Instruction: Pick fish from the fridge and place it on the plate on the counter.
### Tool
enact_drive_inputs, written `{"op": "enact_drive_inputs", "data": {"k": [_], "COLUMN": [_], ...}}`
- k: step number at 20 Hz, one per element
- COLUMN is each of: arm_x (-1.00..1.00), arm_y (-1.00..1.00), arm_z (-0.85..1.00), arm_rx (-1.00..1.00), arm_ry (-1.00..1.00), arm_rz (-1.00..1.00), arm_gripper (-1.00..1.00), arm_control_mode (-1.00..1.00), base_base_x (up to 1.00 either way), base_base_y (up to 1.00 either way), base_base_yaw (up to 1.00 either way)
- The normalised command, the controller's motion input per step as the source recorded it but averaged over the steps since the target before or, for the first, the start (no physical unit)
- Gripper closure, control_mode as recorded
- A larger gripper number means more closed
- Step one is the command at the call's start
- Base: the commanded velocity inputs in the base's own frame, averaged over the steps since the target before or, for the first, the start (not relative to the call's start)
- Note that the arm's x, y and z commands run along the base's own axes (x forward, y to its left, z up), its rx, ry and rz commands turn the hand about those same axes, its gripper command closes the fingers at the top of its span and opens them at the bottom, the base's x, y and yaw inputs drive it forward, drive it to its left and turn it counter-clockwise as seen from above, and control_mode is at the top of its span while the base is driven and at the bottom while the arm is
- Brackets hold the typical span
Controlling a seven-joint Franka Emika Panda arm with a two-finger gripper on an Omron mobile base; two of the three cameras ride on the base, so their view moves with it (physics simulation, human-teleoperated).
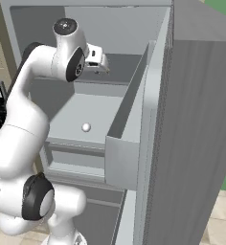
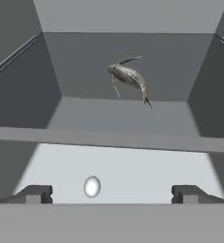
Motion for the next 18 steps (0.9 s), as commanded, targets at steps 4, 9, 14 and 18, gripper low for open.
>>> {"op": "enact_drive_inputs", "data": {"k": [4,9,14,18], "arm_x": [0.59,0.57,0.55,0.48], "arm_y": [0.00,0.00,-0.01,-0.01], "arm_z": [-0.13,0.00,0.00,0.00], "arm_rx": [0.00,0.00,0.01,0.00], "arm_ry": [0.00,0.00,0.01,0.01], "arm_rz": [0.00,0.00,0.00,0.00], "arm_gripper": [-1.00,-1.00,-1.00,-1.00], "arm_control_mode": [-1.00,-1.00,-1.00,-1.00], "base_base_x": [0.00,0.00,0.00,0.00], "base_base_y": [0.00,0.00,0.00,0.00], "base_base_yaw": [0.00,0.00,0.00,0.00]}}
